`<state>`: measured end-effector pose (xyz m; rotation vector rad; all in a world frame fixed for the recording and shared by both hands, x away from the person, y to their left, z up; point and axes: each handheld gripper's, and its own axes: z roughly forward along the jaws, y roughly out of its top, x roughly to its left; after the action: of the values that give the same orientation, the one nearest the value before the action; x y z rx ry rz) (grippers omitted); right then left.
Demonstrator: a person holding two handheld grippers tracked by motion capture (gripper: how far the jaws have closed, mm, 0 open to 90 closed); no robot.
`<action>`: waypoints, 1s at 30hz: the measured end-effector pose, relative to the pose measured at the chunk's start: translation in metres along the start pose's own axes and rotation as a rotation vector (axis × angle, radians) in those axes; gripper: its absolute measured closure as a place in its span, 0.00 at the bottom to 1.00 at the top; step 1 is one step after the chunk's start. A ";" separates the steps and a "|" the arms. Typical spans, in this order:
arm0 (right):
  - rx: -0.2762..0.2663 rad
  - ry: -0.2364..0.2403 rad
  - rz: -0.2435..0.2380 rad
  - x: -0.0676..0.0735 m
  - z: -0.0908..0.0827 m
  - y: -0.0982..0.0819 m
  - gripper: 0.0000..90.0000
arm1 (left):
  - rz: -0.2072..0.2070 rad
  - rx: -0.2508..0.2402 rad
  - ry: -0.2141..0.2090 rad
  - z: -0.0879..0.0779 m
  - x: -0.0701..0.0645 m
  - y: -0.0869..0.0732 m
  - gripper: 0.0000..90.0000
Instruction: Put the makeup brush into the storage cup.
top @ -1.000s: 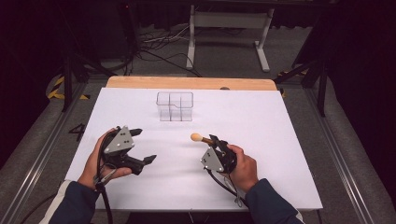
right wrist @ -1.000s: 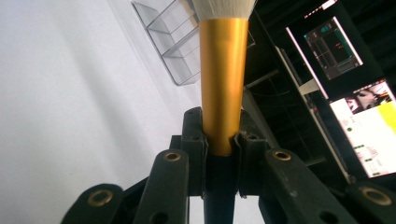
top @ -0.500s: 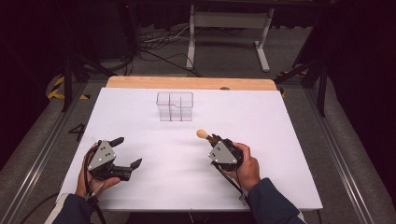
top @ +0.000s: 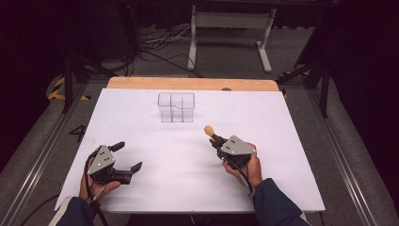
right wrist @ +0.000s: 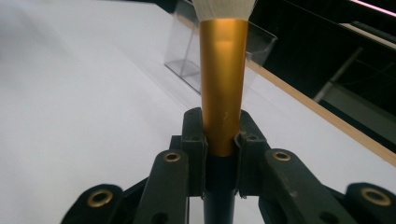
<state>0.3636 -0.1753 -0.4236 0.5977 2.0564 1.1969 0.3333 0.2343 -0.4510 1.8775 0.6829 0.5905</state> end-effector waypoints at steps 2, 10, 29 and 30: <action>-0.023 0.024 0.021 0.000 0.000 0.001 0.87 | -0.008 -0.007 -0.001 0.000 0.000 0.000 0.07; -0.072 0.120 0.129 -0.001 0.007 0.002 0.87 | -0.022 -0.023 -0.003 -0.002 0.001 0.000 0.07; -0.185 0.202 0.252 -0.003 0.020 0.013 0.87 | -0.040 -0.027 -0.001 -0.003 0.002 -0.001 0.07; -0.193 0.201 0.261 -0.005 0.021 0.015 0.87 | -0.038 -0.026 -0.003 -0.003 0.002 -0.001 0.07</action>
<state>0.3832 -0.1593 -0.4167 0.6907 2.0371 1.6454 0.3326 0.2386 -0.4508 1.8370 0.7050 0.5693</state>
